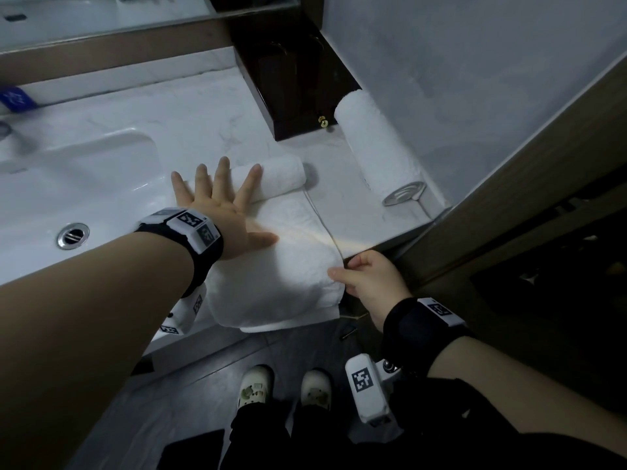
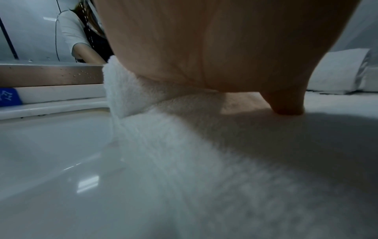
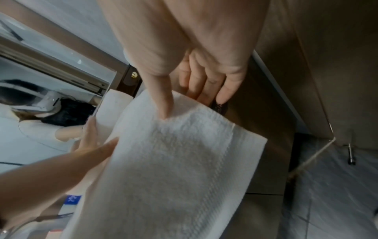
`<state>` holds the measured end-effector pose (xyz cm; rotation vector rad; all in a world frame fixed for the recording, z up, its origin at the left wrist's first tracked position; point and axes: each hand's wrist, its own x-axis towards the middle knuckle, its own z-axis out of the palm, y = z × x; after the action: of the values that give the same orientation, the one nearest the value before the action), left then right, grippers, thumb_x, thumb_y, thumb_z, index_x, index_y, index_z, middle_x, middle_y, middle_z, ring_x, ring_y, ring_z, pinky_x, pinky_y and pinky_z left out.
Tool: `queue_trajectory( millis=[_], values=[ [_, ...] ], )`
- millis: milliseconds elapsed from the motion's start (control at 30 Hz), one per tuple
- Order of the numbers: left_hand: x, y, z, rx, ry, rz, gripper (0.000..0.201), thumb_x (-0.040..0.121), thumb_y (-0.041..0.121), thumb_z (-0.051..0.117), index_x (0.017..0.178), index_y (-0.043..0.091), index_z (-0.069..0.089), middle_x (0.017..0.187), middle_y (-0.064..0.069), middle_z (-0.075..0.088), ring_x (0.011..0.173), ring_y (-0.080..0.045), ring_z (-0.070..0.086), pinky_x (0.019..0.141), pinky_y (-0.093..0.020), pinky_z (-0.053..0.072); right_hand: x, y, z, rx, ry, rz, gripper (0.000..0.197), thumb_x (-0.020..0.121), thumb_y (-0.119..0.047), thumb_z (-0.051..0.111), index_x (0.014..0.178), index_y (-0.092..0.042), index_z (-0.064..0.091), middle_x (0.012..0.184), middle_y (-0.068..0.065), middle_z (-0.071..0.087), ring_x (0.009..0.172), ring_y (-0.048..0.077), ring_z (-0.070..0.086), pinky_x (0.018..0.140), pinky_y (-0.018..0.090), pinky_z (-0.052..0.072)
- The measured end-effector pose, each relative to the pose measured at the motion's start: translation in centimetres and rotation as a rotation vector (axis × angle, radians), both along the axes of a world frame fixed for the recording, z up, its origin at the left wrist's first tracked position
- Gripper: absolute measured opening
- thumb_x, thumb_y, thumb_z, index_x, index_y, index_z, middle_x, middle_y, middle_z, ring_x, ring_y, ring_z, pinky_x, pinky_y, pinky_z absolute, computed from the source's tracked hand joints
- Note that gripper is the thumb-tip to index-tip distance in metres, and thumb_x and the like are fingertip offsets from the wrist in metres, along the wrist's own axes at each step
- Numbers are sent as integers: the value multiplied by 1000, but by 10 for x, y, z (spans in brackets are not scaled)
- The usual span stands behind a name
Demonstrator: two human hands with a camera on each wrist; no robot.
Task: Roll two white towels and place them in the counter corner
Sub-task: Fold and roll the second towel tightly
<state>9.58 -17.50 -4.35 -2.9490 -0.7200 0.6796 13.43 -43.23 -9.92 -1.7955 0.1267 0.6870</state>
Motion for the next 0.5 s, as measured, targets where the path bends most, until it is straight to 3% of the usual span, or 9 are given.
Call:
queue_trajectory(
  millis=[100, 233, 333, 433, 500],
  values=[
    [0, 0, -4, 1, -27, -3, 112, 56, 100, 24, 122, 51, -53, 156, -5, -38, 147, -37, -23, 109, -68, -19, -2, -3, -3, -22, 7, 107, 47, 67, -13, 86, 103, -13, 56, 103, 4, 65, 93, 14, 65, 82, 29, 54],
    [-2, -3, -6, 10, -39, 4, 110, 59, 99, 24, 118, 51, -55, 156, -5, -38, 147, -38, -22, 109, -67, -18, 0, -9, -3, -55, 3, 205, 45, 81, -13, 76, 121, 2, 60, 103, 10, 70, 94, 18, 67, 82, 25, 54],
    [-3, -10, -4, 36, -30, 6, 109, 67, 95, 27, 114, 47, -58, 157, -8, -36, 147, -40, -21, 110, -69, -15, 5, -10, -3, -120, -47, 248, 46, 84, -17, 74, 124, 0, 59, 88, -3, 61, 82, 11, 59, 77, 22, 48],
    [-2, -19, -2, 46, -3, 32, 109, 73, 90, 31, 120, 43, -55, 158, -11, -34, 147, -42, -20, 110, -71, -12, 7, -10, -5, -157, -64, 264, 48, 85, -20, 73, 127, -3, 57, 89, -6, 54, 89, 12, 54, 90, 29, 48],
    [-2, -24, -1, 46, 8, 48, 107, 78, 86, 32, 130, 41, -49, 158, -12, -33, 146, -43, -21, 109, -72, -12, 7, -10, -7, -168, -71, 273, 31, 86, -20, 72, 111, -4, 64, 80, -9, 56, 78, 9, 55, 77, 23, 47]
  ],
)
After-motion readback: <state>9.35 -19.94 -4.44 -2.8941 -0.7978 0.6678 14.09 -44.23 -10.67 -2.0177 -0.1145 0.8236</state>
